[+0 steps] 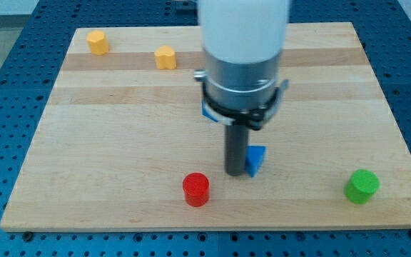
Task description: Drag the triangle to the top right side of the board
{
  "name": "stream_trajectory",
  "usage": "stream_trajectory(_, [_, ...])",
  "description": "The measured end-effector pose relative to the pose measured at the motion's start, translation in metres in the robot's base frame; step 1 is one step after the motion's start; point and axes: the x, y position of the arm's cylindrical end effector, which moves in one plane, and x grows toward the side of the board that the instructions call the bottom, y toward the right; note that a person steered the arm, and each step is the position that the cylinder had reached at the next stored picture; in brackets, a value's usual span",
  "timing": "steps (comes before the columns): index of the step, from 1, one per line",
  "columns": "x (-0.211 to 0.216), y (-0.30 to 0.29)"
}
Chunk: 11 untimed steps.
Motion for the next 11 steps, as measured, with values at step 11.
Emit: stream_trajectory(11, [-0.111,0.095])
